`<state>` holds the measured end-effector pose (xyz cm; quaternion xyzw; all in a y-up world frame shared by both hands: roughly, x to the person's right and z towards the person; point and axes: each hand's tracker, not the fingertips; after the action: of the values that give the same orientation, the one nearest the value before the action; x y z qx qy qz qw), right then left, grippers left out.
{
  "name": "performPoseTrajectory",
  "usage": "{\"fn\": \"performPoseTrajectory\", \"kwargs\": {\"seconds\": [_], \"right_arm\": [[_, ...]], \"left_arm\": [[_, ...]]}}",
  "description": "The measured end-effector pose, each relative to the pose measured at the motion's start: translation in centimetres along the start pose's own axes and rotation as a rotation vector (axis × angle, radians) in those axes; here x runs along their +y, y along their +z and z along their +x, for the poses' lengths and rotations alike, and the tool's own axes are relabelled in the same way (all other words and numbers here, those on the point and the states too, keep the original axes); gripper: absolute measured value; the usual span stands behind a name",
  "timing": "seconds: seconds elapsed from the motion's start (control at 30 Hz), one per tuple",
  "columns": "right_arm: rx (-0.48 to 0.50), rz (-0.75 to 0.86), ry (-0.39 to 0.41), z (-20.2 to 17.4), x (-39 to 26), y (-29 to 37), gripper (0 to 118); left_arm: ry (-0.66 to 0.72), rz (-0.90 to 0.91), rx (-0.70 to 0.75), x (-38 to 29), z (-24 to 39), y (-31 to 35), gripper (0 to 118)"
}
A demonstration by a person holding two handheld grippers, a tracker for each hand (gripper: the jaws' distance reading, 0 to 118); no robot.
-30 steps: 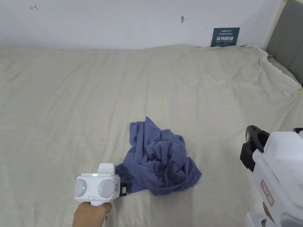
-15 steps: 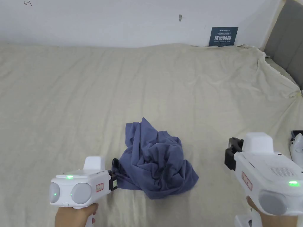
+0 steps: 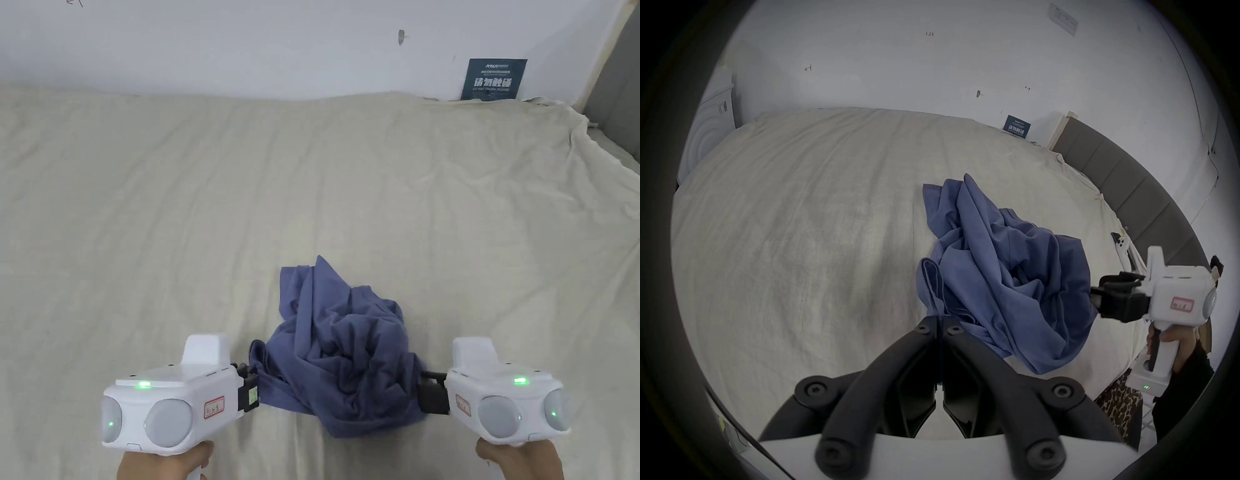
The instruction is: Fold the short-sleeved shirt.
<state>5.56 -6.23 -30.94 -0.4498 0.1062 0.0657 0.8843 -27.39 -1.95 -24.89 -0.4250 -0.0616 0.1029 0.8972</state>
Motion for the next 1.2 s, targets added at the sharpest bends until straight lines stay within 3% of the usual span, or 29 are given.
{"fn": "performPoseTrajectory", "kwargs": {"seconds": [0.17,0.3,0.33,0.43,0.53,0.83,1.2], "right_arm": [[0.003,-0.018,0.026,-2.3,-0.5,-0.6,69],[0.078,-0.022,0.018,-3.1,-0.4,-0.1,17],[0.096,-0.021,0.038,-3.3,-0.4,0.1,11],[0.054,-0.02,0.136,-4.3,-0.4,0.6,6],[0.098,0.008,0.033,-3.6,0.0,1.8,5],[0.11,0.217,0.01,-0.6,2.4,7.4,5],[0.093,0.466,-0.02,3.6,10.6,14.6,5]], "left_arm": [[0.013,-0.006,-0.005,-0.2,-0.5,-0.2,0],[0.021,-0.007,-0.008,-0.4,-0.6,-0.2,0],[0.023,-0.008,-0.009,-0.5,-0.6,-0.3,0],[0.029,-0.01,-0.01,-0.6,-0.7,-0.2,0],[0.039,-0.003,-0.016,-0.7,-0.9,0.0,0],[0.079,0.065,-0.023,0.6,-2.0,1.7,0],[0.081,0.304,0.024,11.0,-4.5,9.0,0]]}}
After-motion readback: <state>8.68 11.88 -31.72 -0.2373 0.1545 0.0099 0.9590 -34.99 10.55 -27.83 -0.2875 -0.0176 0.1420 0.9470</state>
